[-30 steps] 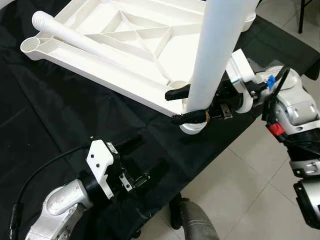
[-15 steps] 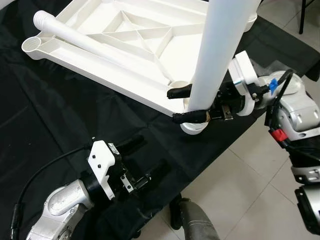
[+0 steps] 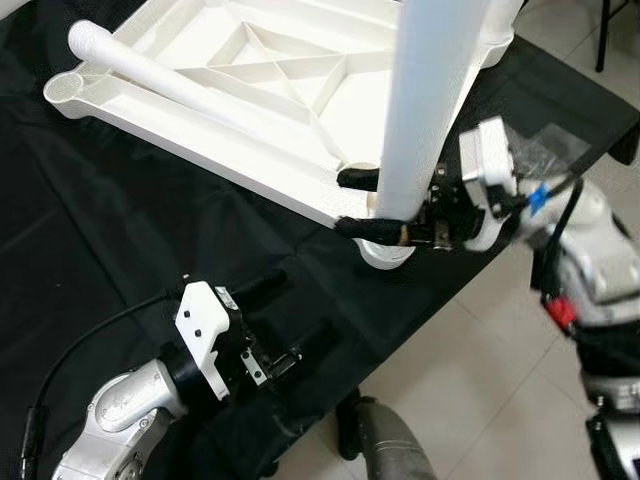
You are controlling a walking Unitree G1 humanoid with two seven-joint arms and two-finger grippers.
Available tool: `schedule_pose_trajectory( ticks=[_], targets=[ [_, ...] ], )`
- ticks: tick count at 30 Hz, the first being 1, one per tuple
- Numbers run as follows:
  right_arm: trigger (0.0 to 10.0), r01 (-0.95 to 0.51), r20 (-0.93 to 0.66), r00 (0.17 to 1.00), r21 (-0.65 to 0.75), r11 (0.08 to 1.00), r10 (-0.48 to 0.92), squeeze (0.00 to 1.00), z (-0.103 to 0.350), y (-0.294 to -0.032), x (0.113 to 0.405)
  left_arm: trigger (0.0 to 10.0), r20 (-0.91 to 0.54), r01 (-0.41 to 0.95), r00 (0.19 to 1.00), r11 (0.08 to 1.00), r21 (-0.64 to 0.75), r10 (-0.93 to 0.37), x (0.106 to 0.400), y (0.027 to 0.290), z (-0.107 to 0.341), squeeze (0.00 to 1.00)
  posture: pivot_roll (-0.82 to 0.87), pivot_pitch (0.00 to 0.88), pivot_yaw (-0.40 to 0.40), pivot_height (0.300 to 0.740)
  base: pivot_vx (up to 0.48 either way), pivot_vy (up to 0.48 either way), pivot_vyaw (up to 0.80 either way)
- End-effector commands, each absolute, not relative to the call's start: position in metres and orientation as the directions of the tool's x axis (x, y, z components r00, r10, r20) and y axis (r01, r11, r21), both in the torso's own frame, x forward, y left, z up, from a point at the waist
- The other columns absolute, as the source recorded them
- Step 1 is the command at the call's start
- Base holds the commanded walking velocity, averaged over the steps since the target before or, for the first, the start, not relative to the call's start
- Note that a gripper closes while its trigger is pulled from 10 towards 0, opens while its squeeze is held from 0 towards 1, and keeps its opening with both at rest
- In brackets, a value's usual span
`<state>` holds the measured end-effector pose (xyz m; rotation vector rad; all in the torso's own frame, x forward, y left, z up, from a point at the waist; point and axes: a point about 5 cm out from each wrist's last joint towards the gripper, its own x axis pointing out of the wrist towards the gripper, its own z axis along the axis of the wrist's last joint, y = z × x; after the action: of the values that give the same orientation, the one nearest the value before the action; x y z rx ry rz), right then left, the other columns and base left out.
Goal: Building children table
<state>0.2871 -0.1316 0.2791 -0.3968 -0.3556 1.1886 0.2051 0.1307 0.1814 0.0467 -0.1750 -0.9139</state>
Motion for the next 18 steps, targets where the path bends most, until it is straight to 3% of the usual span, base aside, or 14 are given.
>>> schedule_pose_trajectory(
  ticks=[1, 2, 4, 6, 17, 18],
  targets=[
    [10.0, -0.753, -0.007, 0.608, -0.325, 0.573, 0.794, 0.00, 0.223, -0.121, 0.271, 10.0, 0.110, 0.779, 0.604, 0.614, 0.126, -0.789, 0.201, 0.132, 0.177, 0.00, -0.03, 0.406, -0.040, 0.740, 0.000, 0.000, 0.00],
    [10.0, -0.753, -0.007, 0.608, -0.325, 0.573, 0.794, 0.00, 0.223, -0.121, 0.271, 10.0, 0.110, 0.779, 0.604, 0.614, 0.126, -0.789, 0.201, 0.132, 0.177, 0.00, -0.03, 0.406, -0.040, 0.740, 0.000, 0.000, 0.00],
    [10.0, -0.595, -0.003, 0.788, -0.258, 0.761, 0.615, 0.00, 0.200, -0.120, 0.246, 10.0, 0.117, 0.765, 0.620, 0.631, 0.129, -0.776, 0.203, 0.134, 0.176, 0.00, -0.05, 0.394, -0.022, 0.740, 0.000, 0.000, 0.00],
    [10.0, -0.553, -0.006, 0.824, -0.226, 0.802, 0.566, 0.00, 0.193, -0.120, 0.241, 10.0, 0.120, 0.759, 0.626, 0.637, 0.131, -0.771, 0.204, 0.135, 0.176, 0.00, -0.05, 0.383, -0.020, 0.740, 0.000, 0.000, 0.00],
    [10.0, -0.501, 0.015, 0.857, -0.210, 0.839, 0.515, 0.00, 0.187, -0.114, 0.253, 10.0, 0.118, 0.717, 0.665, 0.675, 0.175, -0.738, 0.212, 0.142, 0.170, 0.00, -0.03, 0.315, -0.022, 0.740, 0.000, 0.000, 0.00],
    [10.0, -0.481, 0.020, 0.868, -0.213, 0.851, 0.496, 0.00, 0.187, -0.113, 0.253, 10.0, 0.144, 0.682, 0.697, 0.711, 0.172, -0.703, 0.215, 0.148, 0.175, 0.00, -0.03, 0.298, -0.025, 0.740, 0.000, 0.000, 0.00]
  ],
)
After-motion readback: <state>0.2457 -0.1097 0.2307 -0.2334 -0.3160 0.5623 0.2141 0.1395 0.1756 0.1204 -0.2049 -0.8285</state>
